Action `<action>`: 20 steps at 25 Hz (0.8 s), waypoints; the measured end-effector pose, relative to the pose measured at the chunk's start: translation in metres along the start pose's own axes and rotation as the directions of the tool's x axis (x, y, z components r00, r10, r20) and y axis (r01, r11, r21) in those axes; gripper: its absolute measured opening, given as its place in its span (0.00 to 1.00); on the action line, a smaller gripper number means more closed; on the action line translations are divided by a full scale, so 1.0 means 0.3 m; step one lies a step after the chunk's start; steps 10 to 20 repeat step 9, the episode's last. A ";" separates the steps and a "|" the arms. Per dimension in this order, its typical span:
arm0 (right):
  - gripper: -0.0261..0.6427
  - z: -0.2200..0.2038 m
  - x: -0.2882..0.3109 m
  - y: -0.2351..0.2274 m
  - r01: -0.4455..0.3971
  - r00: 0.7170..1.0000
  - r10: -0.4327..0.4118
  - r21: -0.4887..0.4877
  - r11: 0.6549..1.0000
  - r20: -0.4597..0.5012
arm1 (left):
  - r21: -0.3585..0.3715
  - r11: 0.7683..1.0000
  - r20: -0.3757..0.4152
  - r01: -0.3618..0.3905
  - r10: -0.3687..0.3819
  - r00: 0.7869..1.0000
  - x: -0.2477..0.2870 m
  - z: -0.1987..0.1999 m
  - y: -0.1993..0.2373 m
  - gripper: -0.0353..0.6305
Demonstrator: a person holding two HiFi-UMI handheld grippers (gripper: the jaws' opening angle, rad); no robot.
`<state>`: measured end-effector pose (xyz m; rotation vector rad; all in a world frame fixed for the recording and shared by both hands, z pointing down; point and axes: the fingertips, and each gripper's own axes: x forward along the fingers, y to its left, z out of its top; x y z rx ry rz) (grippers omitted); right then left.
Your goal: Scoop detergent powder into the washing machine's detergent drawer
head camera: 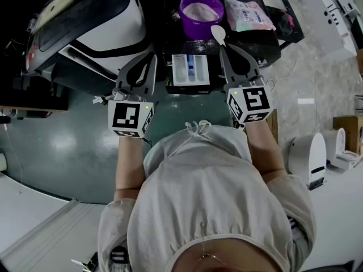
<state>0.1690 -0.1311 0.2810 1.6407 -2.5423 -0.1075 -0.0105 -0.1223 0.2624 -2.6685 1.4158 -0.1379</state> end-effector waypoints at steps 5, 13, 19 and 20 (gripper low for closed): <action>0.06 -0.005 0.006 -0.003 0.000 1.000 0.000 -0.005 1.000 0.004 | 0.000 1.000 -0.003 0.003 -0.003 1.000 0.016 -0.006 -0.003 0.09; 0.06 -0.006 0.004 -0.007 0.006 1.000 -0.006 -0.008 1.000 0.007 | -0.002 1.000 -0.008 0.003 -0.003 1.000 0.023 -0.011 -0.006 0.09; 0.06 -0.006 0.004 -0.007 0.006 1.000 -0.006 -0.008 1.000 0.007 | -0.002 1.000 -0.008 0.003 -0.003 1.000 0.023 -0.011 -0.006 0.09; 0.06 -0.006 0.004 -0.007 0.006 1.000 -0.006 -0.008 1.000 0.007 | -0.002 1.000 -0.008 0.003 -0.003 1.000 0.023 -0.011 -0.006 0.09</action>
